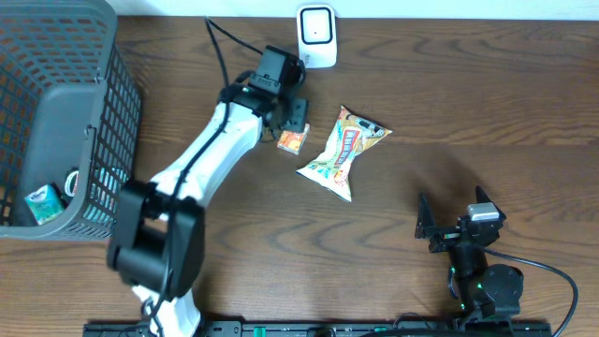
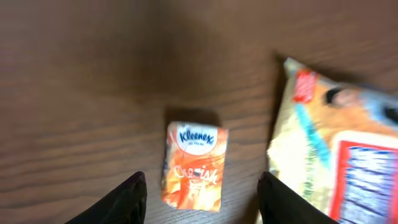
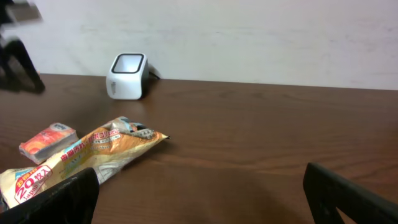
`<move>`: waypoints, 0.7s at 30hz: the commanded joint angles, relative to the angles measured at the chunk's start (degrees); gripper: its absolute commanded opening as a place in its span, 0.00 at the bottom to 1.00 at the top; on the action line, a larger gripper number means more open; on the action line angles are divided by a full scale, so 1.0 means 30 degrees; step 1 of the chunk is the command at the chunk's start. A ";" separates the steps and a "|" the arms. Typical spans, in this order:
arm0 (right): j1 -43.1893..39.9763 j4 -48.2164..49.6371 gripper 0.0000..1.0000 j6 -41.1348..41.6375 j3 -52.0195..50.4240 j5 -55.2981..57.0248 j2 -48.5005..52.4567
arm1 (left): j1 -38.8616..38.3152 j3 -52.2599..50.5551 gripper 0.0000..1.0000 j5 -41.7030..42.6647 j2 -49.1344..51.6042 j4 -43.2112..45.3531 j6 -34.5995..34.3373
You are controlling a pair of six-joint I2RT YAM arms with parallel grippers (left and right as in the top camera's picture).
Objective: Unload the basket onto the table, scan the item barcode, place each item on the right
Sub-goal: 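Carry the orange Kleenex pack to the scanner and release it, then reach the left gripper into the basket and grasp a green Kleenex pack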
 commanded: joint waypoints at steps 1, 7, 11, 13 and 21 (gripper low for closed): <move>0.0146 -0.0087 0.99 -0.0211 -0.0015 0.0080 -0.0095 | 0.0903 0.0860 0.57 -0.1370 -0.3410 0.0270 0.0117; 0.0146 -0.0087 0.99 -0.0211 -0.0015 0.0080 -0.0095 | 0.3927 0.0969 0.66 -0.6696 -0.7949 -0.0036 0.0131; 0.0146 -0.0087 0.99 -0.0211 -0.0015 0.0080 -0.0095 | 0.7475 0.0969 0.67 -0.9595 -0.9850 -0.0678 0.0328; 0.0146 -0.0087 0.99 -0.0211 -0.0015 0.0080 -0.0095 | 1.1606 0.0962 0.66 -1.0397 -1.0360 -0.2055 0.0335; 0.0146 -0.0087 0.99 -0.0211 -0.0015 0.0080 -0.0095 | 1.8622 -0.0240 0.67 -0.9865 -0.9544 -0.3796 -0.0794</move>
